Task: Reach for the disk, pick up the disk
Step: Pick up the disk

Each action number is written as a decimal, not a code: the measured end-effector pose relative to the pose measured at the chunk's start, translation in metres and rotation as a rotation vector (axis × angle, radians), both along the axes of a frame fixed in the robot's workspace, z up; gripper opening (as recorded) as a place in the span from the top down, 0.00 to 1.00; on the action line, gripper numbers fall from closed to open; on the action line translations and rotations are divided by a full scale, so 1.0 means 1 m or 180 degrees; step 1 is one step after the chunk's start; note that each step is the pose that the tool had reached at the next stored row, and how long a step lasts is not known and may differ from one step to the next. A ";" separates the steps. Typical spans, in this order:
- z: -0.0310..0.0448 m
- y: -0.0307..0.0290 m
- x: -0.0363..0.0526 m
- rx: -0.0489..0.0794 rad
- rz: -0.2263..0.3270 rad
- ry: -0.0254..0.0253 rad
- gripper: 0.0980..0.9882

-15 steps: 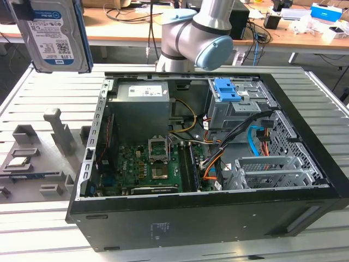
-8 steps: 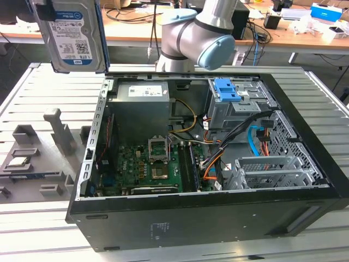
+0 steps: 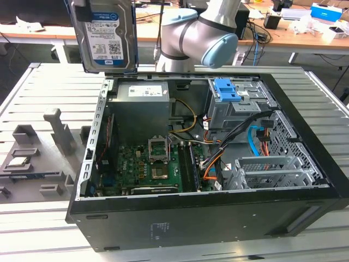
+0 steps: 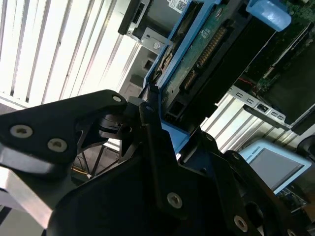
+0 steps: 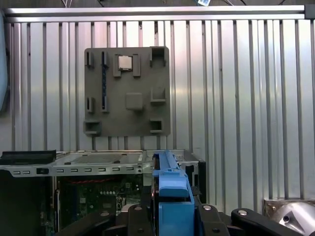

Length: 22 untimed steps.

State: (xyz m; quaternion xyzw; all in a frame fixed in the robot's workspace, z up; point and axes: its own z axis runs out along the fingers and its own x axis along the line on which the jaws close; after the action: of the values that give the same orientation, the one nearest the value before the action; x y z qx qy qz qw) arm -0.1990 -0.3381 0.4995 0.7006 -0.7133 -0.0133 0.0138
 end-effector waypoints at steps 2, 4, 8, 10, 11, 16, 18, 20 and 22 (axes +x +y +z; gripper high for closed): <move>-0.0001 0.0000 0.0121 0.0000 0.0000 0.0000 0.70; -0.0001 0.0001 0.0187 0.0000 0.0000 0.0000 0.70; 0.0000 0.0001 0.0392 0.0000 0.0000 0.0000 0.70; -0.0001 0.0001 0.0475 0.0000 0.0000 0.0000 0.70; -0.0001 0.0001 0.0526 0.0000 0.0000 0.0000 0.70; 0.0000 0.0002 0.0737 0.0000 0.0000 0.0000 0.70; 0.0000 0.0002 0.0806 0.0000 0.0000 0.0000 0.70; 0.0000 0.0002 0.0886 0.0000 0.0000 0.0000 0.70; 0.0000 0.0002 0.0955 0.0000 0.0000 0.0000 0.70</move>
State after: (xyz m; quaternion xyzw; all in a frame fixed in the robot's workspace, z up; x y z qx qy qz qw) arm -0.1035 -0.3378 0.4995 0.7006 -0.7133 -0.0133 0.0138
